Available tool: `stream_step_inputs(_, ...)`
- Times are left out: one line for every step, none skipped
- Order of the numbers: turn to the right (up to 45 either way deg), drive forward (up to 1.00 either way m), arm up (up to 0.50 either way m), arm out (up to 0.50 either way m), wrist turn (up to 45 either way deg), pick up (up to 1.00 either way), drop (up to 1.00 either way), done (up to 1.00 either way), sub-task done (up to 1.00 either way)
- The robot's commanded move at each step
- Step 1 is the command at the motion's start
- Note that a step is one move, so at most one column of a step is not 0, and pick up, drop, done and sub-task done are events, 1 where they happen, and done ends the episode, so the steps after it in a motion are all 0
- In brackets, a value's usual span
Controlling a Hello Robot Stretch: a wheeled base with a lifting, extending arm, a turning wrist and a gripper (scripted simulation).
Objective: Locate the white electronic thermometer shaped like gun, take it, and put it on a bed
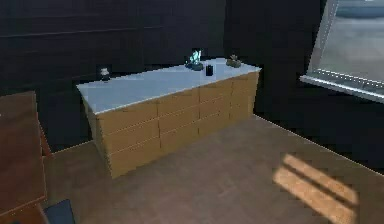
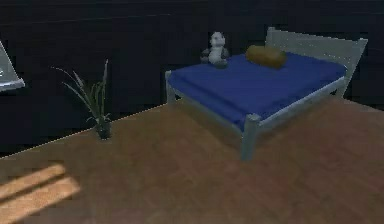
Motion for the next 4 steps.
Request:
stream_step_inputs(-27.0,0.0,0.0,0.0,0.0,0.0,0.0,0.0,0.0)
stream_step_inputs(0.0,0.7,0.0,0.0,0.0,0.0,0.0,0.0,0.0)
stream_step_inputs(45.0,0.0,0.0,0.0,0.0,0.0,0.0,0.0,0.0)
stream_step_inputs(45.0,0.0,0.0,0.0,0.0,0.0,0.0,0.0,0.0)
